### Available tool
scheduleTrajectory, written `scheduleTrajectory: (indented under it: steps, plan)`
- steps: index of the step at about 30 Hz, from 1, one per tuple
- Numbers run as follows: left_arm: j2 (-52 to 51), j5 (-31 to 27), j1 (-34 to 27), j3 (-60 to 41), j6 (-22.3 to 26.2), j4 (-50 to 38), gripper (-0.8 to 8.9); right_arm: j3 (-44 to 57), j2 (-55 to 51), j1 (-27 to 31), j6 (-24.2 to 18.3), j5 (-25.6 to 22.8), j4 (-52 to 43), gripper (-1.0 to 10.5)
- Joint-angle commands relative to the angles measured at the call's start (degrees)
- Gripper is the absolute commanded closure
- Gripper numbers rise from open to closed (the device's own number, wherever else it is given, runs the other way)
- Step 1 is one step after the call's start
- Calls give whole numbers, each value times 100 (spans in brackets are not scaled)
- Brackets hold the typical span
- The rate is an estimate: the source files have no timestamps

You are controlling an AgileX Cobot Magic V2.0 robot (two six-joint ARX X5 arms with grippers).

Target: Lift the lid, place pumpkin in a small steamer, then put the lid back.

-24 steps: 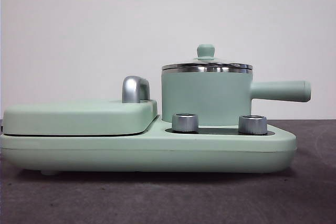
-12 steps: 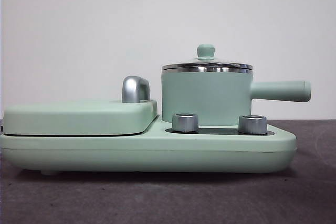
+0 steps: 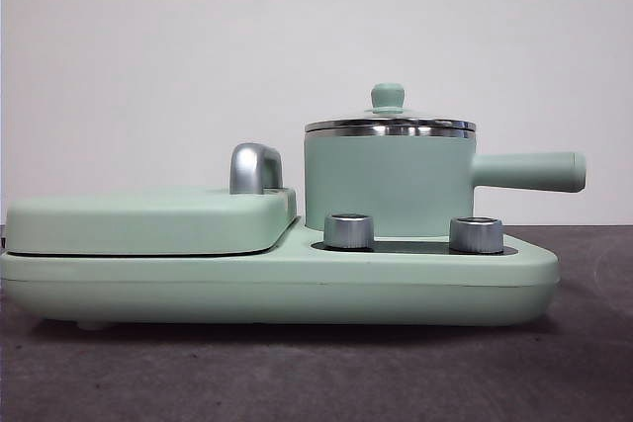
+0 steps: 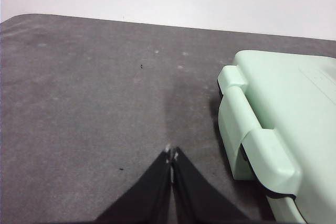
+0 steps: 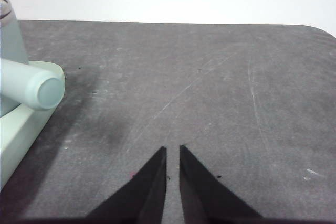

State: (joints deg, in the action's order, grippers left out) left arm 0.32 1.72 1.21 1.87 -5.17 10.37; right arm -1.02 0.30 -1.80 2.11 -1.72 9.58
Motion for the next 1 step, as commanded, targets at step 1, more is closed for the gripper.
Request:
scheduleTrajectory:
  steps: [1]
  plan:
    - [-13,4,4,-107,13,37,807,33,-9,2,44,-20,-59,911]
